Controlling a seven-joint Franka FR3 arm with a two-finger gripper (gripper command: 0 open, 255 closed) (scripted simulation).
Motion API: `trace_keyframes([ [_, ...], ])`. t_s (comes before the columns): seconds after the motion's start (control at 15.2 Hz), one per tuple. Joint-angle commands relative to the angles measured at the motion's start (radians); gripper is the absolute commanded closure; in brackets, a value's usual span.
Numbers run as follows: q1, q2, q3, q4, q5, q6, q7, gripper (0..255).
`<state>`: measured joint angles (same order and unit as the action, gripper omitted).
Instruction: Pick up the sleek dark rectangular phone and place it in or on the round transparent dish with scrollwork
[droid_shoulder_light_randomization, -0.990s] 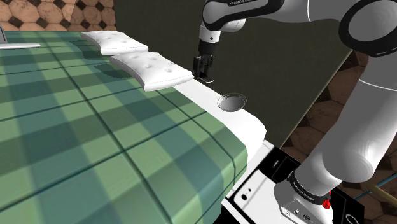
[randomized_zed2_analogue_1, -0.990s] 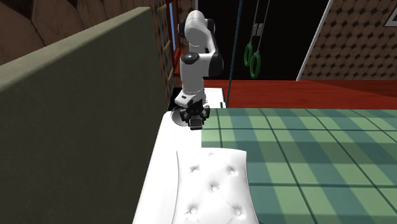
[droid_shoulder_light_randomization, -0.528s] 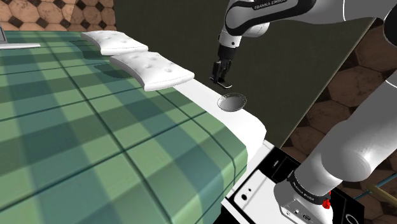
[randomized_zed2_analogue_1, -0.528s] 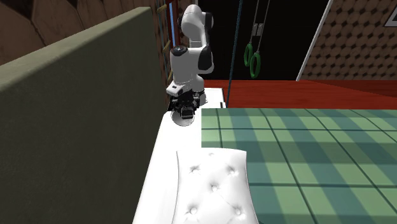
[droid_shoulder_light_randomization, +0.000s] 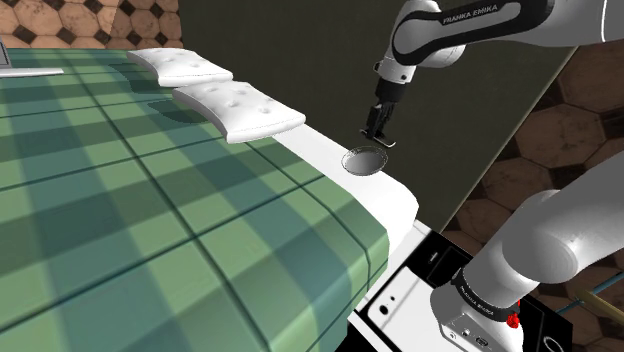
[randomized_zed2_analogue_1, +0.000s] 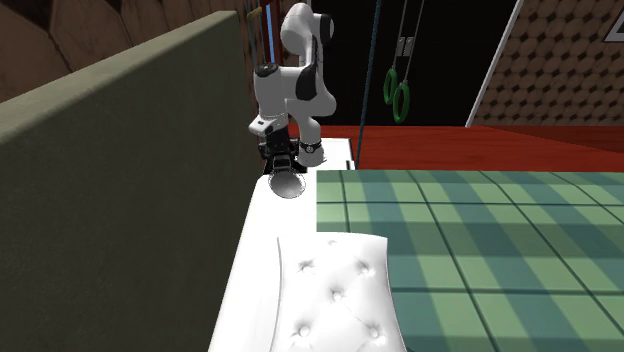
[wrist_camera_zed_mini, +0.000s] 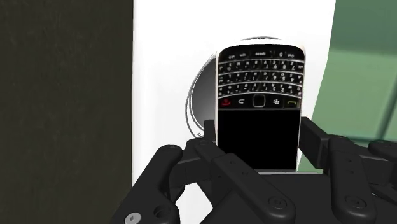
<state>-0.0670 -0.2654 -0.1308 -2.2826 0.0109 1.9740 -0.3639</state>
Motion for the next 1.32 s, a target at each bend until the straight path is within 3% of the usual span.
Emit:
trace_keyframes([
  [0.0,-0.003,-0.013,-0.003,-0.032,-0.003,0.019,-0.006,255],
  [0.79,-0.001,0.059,-0.010,-0.137,0.007,0.194,-0.020,255],
  [1.25,-0.001,0.059,-0.010,-0.137,0.007,0.194,-0.020,255],
])
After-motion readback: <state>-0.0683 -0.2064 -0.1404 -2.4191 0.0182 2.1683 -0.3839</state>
